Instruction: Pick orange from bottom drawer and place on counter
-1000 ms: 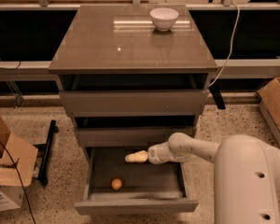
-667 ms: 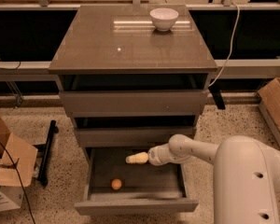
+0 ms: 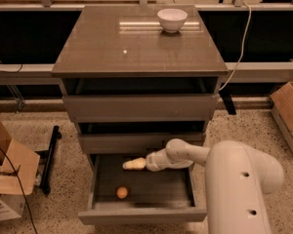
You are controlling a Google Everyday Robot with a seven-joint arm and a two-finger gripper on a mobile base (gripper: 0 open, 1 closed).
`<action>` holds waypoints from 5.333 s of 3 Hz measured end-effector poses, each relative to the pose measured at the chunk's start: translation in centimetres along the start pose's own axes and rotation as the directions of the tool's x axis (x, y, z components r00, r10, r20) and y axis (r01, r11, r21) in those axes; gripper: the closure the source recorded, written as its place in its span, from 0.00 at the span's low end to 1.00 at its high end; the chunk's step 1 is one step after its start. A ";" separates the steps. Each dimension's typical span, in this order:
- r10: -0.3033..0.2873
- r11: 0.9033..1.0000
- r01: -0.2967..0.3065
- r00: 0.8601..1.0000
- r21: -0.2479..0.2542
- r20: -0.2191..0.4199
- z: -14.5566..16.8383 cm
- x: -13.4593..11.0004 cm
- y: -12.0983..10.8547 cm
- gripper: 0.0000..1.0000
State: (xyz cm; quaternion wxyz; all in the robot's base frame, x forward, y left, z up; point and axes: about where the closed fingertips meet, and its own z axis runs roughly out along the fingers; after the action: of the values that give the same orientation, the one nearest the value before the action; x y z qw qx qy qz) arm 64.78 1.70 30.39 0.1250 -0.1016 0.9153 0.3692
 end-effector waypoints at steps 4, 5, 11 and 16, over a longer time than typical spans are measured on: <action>0.089 0.989 -0.088 0.996 -0.115 0.004 10.0 -3.2 1.0 0.00; 0.125 0.987 -0.127 0.992 -0.098 -0.028 13.2 -3.2 0.5 0.00; 0.312 0.948 -0.288 0.925 0.137 -0.219 16.5 6.6 -2.8 0.00; 0.315 0.949 -0.299 0.896 0.100 -0.312 19.9 7.0 -1.9 0.94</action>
Offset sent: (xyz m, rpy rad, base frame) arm 0.0172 0.0214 -0.0186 0.0592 0.0419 -0.0186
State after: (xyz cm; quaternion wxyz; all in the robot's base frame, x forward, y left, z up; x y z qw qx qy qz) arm 61.74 13.65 13.17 -0.0842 -0.0119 0.9367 0.3397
